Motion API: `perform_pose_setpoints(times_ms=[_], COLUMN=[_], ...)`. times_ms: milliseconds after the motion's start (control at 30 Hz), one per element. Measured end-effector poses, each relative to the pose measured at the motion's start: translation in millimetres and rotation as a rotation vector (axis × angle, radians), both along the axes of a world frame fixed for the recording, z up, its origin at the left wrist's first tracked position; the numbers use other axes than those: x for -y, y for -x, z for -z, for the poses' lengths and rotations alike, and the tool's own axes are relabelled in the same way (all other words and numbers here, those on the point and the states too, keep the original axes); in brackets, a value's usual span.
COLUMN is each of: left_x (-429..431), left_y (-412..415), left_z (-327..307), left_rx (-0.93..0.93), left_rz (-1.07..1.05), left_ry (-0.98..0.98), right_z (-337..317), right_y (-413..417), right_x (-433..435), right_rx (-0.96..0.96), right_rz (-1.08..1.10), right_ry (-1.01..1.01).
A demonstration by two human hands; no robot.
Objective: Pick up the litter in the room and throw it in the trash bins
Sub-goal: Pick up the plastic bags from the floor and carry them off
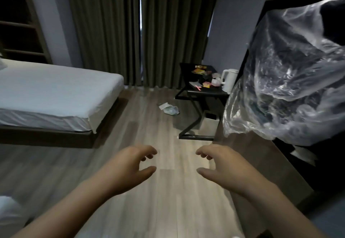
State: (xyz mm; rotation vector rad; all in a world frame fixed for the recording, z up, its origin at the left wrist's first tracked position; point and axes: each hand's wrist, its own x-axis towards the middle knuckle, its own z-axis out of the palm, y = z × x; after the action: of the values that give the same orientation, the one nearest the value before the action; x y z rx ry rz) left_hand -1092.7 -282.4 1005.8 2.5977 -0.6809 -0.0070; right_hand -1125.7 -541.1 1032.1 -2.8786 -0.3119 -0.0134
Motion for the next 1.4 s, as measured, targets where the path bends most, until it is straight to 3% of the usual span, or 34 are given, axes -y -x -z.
perform_pose_setpoints(times_ms=[533, 1400], left_x=[-62, -159], left_y=[-278, -768], left_z=[-14, 18], left_rx=[0.058, -0.048], left_rz=[-0.157, 0.025], left_ry=[-0.088, -0.055], right_z=[1, 20], right_y=[-306, -736], right_x=[-49, -146], right_rx=[0.01, -0.075], right_rz=[-0.042, 0.188], right_ry=[-0.102, -0.049])
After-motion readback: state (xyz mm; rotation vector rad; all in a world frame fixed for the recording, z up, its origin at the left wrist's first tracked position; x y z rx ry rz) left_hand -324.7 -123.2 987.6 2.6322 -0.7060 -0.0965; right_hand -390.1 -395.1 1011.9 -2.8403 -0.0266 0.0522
